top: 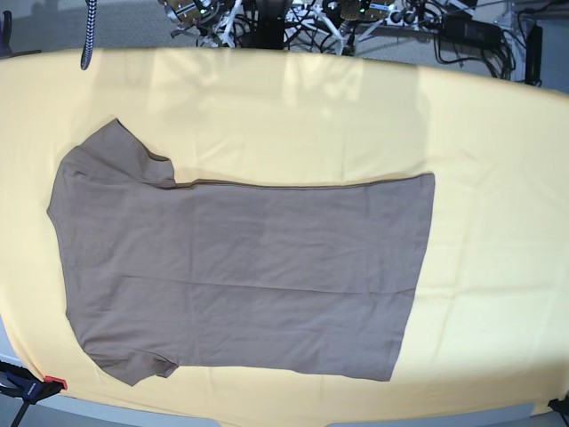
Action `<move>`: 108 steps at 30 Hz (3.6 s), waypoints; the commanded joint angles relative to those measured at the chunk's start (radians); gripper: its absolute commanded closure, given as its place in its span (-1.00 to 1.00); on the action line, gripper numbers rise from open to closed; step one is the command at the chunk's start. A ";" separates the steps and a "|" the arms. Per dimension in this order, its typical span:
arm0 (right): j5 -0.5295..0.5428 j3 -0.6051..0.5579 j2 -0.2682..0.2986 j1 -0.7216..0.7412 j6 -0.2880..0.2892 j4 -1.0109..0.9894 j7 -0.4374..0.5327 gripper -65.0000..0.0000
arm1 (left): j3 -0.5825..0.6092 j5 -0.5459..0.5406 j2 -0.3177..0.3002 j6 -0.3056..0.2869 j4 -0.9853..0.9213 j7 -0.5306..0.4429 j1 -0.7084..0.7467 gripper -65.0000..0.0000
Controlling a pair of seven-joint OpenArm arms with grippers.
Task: Fold the T-shirt properly
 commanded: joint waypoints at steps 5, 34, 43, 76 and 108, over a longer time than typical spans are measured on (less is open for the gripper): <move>-0.005 -0.002 0.035 -0.087 0.200 0.014 -0.017 1.00 | 0.001 0.120 -0.023 -0.098 0.111 0.039 0.129 1.00; -0.262 0.000 0.324 -1.096 -0.026 1.589 -0.411 1.00 | -0.227 0.070 -0.396 -0.150 1.637 0.296 1.010 1.00; -0.495 0.000 0.324 -1.120 -0.264 1.782 -0.537 1.00 | -0.401 0.018 -0.396 -0.173 1.873 0.347 1.049 1.00; -0.489 0.001 0.488 -0.396 -0.056 1.683 -0.380 0.06 | -0.109 0.211 -0.933 -0.356 1.419 -0.037 0.111 0.03; -0.212 0.261 0.533 -0.222 0.206 1.305 -0.366 0.33 | 0.497 0.381 -0.922 -0.329 1.147 -0.014 -0.433 1.00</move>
